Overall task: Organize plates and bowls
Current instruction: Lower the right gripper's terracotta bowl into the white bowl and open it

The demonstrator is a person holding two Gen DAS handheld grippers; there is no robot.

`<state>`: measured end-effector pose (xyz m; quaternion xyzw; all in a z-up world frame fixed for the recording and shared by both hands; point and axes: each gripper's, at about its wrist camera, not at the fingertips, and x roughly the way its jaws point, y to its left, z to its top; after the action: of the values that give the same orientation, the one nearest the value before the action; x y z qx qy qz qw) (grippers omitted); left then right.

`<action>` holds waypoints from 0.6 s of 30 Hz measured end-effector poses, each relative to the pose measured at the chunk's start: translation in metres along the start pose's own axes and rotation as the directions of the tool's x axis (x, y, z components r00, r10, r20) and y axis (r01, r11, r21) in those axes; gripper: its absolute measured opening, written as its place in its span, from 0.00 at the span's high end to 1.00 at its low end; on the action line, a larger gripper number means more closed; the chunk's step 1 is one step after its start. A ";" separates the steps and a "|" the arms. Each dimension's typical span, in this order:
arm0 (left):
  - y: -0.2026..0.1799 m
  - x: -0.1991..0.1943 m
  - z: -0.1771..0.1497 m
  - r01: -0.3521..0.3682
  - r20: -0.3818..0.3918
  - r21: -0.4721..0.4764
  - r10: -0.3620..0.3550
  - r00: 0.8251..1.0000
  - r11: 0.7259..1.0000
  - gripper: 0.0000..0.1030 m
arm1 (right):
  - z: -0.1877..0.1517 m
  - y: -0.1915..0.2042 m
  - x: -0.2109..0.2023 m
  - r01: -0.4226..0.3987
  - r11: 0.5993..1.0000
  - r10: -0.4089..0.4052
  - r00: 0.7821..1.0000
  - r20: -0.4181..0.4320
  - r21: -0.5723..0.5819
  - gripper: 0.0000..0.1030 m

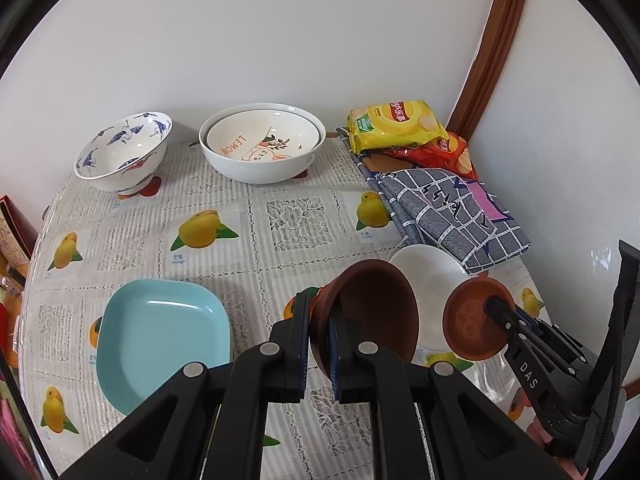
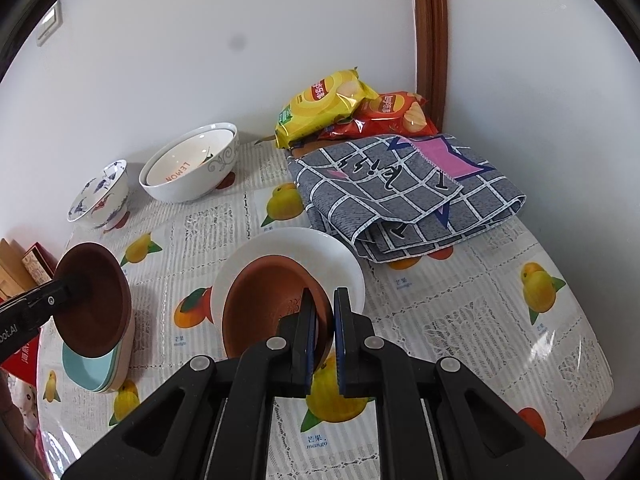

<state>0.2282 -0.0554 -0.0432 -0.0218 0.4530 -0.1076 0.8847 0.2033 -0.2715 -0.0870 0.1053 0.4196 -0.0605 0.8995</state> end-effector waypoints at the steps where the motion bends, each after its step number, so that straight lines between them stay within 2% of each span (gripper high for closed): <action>1: 0.000 0.001 0.000 -0.001 -0.002 0.000 0.001 1.000 1.000 0.92 | 0.000 0.000 0.002 0.001 1.000 -0.001 1.000 -0.001 -0.001 0.92; 18: 0.002 0.030 0.001 -0.006 -0.047 -0.005 0.006 0.999 1.000 0.92 | 0.002 0.004 0.038 0.007 1.000 -0.008 0.998 -0.055 -0.010 0.92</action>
<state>0.2470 -0.0601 -0.0669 -0.0204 0.4738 -0.1041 0.8742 0.2299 -0.2688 -0.1148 0.1009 0.4449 -0.0588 0.8879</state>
